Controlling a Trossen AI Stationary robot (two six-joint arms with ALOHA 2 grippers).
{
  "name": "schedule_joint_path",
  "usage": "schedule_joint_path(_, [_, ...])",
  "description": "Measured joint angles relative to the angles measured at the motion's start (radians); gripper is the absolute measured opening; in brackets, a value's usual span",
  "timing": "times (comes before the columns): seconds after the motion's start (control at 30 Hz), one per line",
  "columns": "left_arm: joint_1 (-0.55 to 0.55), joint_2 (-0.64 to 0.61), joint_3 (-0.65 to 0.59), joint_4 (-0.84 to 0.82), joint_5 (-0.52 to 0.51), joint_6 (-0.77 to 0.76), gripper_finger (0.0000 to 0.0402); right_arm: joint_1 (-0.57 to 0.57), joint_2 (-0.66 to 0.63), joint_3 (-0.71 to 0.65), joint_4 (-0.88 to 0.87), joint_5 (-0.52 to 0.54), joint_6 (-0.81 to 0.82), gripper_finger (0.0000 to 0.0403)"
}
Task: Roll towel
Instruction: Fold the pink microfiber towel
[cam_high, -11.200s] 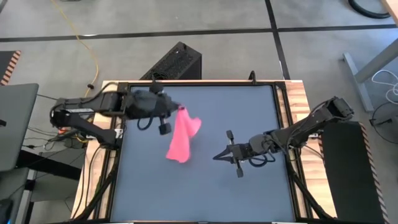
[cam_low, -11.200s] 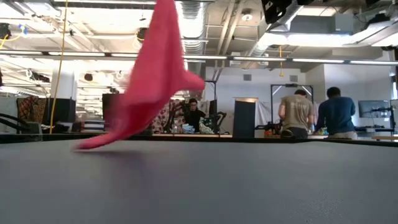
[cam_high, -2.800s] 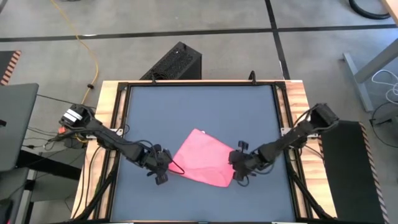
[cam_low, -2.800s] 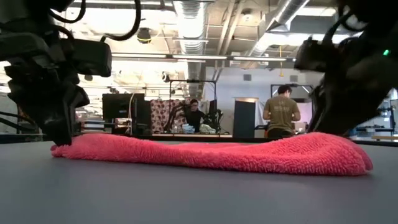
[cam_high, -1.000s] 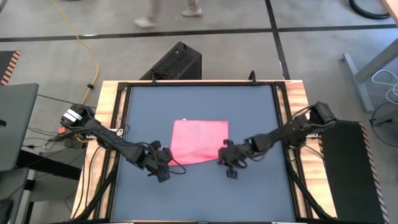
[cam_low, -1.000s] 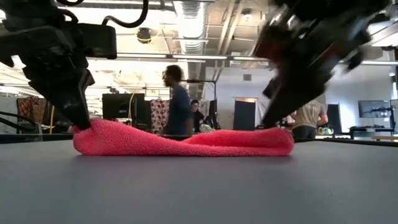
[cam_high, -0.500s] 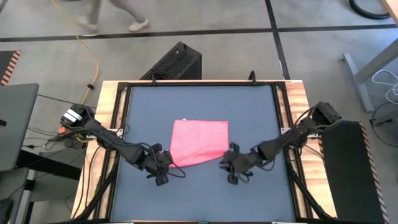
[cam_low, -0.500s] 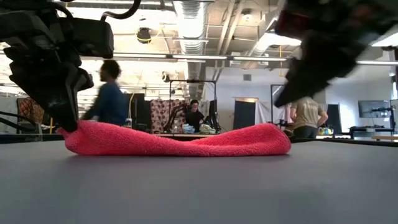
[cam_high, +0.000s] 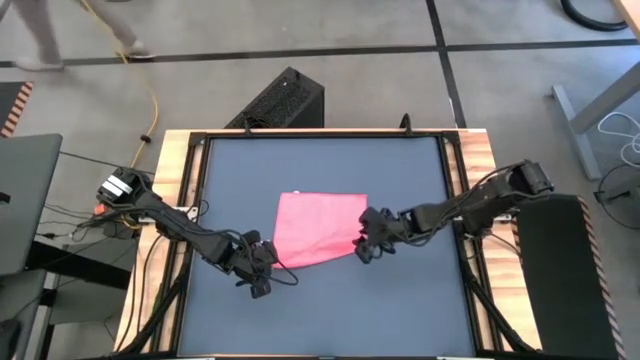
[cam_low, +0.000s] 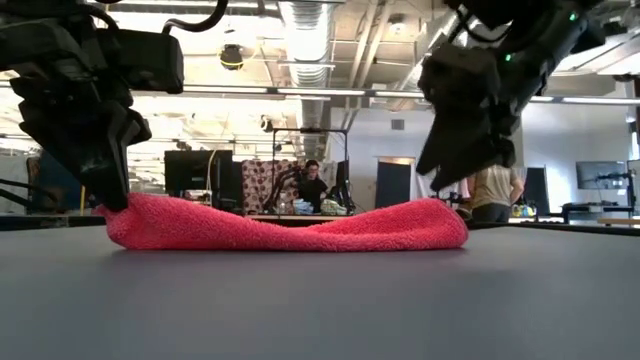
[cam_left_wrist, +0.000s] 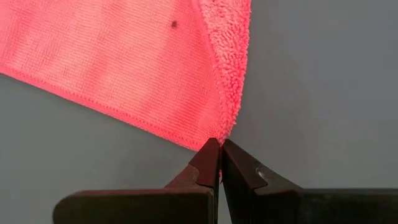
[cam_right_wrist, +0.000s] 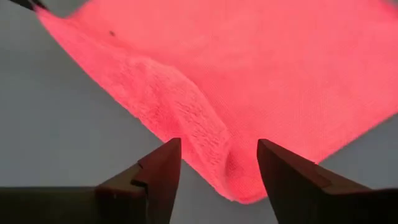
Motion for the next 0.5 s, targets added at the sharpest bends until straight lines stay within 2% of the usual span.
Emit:
schedule_joint_path(0.2, [0.000,0.001,0.000,-0.004,-0.001,0.001,0.0000,-0.018,0.107,-0.001,0.058,-0.048,0.030,0.0243])
schedule_joint_path(0.3, [0.000,0.001,0.000,-0.005,-0.002,0.004,0.0000,-0.005,0.131,-0.002,0.153,-0.049,-0.022,0.0227])
schedule_joint_path(0.4, [0.000,0.001,0.000,-0.006,-0.002,0.004,0.0000,0.026,0.132,-0.001,0.216,-0.049,-0.065,0.0180])
schedule_joint_path(0.5, [0.000,0.001,0.000,-0.006,-0.002,0.004,0.0000,0.064,0.126,-0.001,0.218,-0.049,-0.117,0.0111])
